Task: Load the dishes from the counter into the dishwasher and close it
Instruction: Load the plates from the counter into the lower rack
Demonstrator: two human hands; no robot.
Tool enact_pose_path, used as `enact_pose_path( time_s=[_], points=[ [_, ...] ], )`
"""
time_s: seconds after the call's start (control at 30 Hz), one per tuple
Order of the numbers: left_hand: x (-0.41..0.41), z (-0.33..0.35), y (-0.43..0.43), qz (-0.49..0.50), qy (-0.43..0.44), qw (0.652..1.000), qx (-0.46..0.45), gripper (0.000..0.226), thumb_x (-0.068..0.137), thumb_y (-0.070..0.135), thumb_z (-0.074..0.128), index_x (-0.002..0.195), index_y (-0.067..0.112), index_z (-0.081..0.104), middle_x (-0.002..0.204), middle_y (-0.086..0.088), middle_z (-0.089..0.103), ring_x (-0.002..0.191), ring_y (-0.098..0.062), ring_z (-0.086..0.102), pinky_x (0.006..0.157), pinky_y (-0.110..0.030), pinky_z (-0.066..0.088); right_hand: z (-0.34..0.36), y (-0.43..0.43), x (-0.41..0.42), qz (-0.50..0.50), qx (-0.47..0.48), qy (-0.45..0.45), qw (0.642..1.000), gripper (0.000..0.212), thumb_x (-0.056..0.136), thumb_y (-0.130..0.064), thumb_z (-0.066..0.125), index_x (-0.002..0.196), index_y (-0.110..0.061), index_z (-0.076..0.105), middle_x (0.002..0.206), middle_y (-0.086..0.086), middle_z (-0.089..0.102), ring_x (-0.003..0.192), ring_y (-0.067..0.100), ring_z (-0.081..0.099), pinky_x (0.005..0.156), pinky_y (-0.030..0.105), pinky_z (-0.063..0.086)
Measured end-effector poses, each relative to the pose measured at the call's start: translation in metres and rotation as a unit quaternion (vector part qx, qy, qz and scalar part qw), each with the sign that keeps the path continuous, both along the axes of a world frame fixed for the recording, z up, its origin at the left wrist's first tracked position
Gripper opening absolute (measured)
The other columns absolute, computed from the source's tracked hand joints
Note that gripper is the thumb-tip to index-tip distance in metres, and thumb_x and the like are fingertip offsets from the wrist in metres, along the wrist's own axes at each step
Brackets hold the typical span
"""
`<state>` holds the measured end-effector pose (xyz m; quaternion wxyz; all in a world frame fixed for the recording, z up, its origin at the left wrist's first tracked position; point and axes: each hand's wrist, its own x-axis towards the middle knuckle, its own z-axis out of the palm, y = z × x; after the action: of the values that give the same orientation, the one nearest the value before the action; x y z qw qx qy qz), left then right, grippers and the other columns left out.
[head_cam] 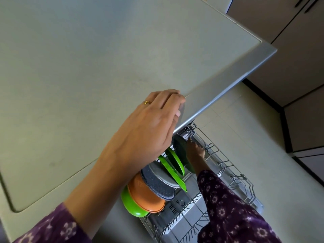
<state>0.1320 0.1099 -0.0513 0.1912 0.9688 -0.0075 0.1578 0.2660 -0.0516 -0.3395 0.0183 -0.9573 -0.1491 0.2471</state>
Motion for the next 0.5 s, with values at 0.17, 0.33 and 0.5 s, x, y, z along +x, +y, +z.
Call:
enact_pose_path(
  time_s=[0.17, 0.33, 0.5],
  points=[
    [0.000, -0.001, 0.000, -0.004, -0.018, 1.000, 0.013, 0.025, 0.097, 0.013, 0.036, 0.111, 0.007, 0.056, 0.117, -0.006, 0.057, 0.107, -0.020, 0.052, 0.086, -0.028, 0.044, 0.021, -0.002, -0.029, -0.028, 0.047, -0.016, 0.998, 0.079, 0.086, -0.001, 0.056, 0.149, -0.009, 0.009, 0.142, 0.013, 0.035, 0.125, 0.028, 0.041, 0.103, 0.039, 0.041],
    [0.001, -0.002, 0.001, -0.011, -0.034, 0.999, 0.031, 0.023, 0.096, 0.009, 0.038, 0.110, 0.005, 0.056, 0.113, -0.008, 0.059, 0.103, -0.020, 0.055, 0.084, -0.024, 0.044, 0.050, -0.009, -0.069, -0.004, 0.085, -0.076, 0.993, 0.058, 0.086, -0.001, 0.049, 0.141, -0.003, 0.031, 0.128, 0.017, 0.046, 0.112, 0.031, 0.049, 0.091, 0.042, 0.051],
    [-0.002, 0.000, -0.001, 0.002, -0.040, 0.999, 0.017, 0.020, 0.093, 0.008, 0.046, 0.108, 0.004, 0.058, 0.108, -0.009, 0.063, 0.098, -0.022, 0.060, 0.085, -0.026, 0.048, 0.121, -0.006, -0.110, 0.045, 0.075, -0.043, 0.995, 0.055, 0.090, -0.011, 0.050, 0.143, -0.012, 0.034, 0.145, 0.017, 0.032, 0.130, 0.037, 0.035, 0.104, 0.047, 0.041]
  ],
)
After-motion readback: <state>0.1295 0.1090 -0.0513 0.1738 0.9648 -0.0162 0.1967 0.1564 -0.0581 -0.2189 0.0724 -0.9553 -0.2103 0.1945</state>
